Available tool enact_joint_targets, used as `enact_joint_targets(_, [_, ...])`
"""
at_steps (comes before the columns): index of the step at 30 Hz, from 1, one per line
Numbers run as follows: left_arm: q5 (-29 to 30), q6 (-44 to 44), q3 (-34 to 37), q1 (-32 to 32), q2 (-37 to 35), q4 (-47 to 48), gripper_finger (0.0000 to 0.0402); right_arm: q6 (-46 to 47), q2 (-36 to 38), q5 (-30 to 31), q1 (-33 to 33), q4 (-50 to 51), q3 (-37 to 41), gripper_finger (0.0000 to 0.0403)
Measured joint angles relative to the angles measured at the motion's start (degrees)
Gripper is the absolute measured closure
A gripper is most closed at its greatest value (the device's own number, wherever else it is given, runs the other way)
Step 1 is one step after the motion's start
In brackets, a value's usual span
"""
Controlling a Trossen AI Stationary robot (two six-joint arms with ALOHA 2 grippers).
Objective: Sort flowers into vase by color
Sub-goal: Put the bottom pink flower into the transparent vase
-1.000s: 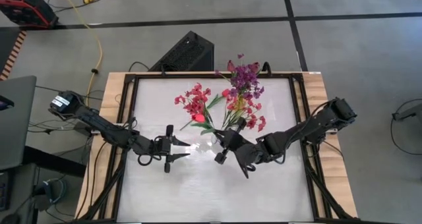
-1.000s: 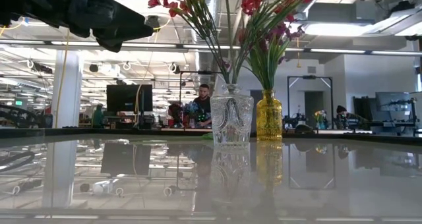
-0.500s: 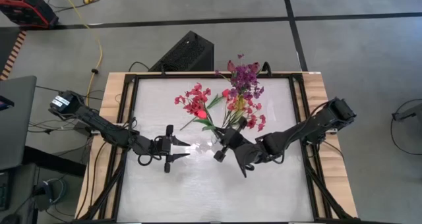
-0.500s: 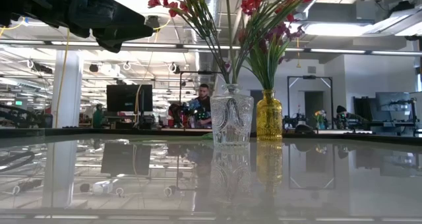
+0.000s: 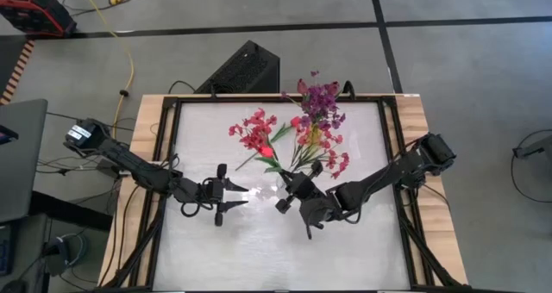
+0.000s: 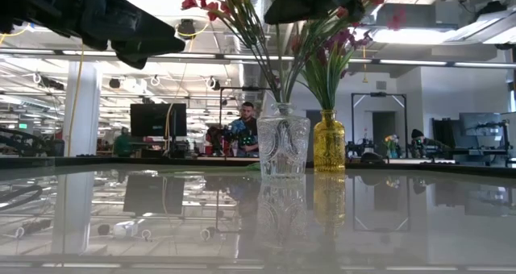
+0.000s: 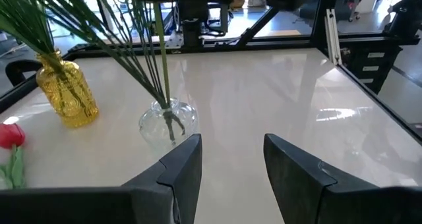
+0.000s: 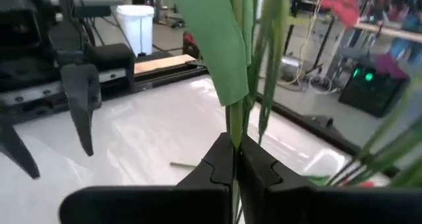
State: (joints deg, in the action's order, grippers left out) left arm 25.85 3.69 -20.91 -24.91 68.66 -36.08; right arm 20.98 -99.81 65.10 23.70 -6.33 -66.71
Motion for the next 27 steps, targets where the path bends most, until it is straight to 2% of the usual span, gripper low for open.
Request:
enact_joint_targets(6, [0.00,0.05,0.00,0.00,0.00,0.40,0.0249,7.16,0.08,4.67,1.10,1.21,2.73,0.0369])
enact_joint_targets(10, [0.00,0.19,0.00,0.00,0.00,0.49,0.0249,10.66,0.09,4.84,1.19,1.19,4.64,0.0369])
enact_joint_targets(14, [0.00,0.89,0.00,0.00,0.00,0.84,0.0249,13.95,0.11,4.38,0.87,1.35,6.52,0.0369])
enact_joint_targets(20, [0.13,0.84,0.00,-0.02,0.00,1.31,0.0249,13.47,0.11,3.48,1.03,1.40,6.90,0.0356])
enact_joint_targets(27, [2.12,4.28,-0.04,1.36,0.00,6.31,0.0249,13.26,0.11,-0.60,0.46,1.36,6.90,0.0352])
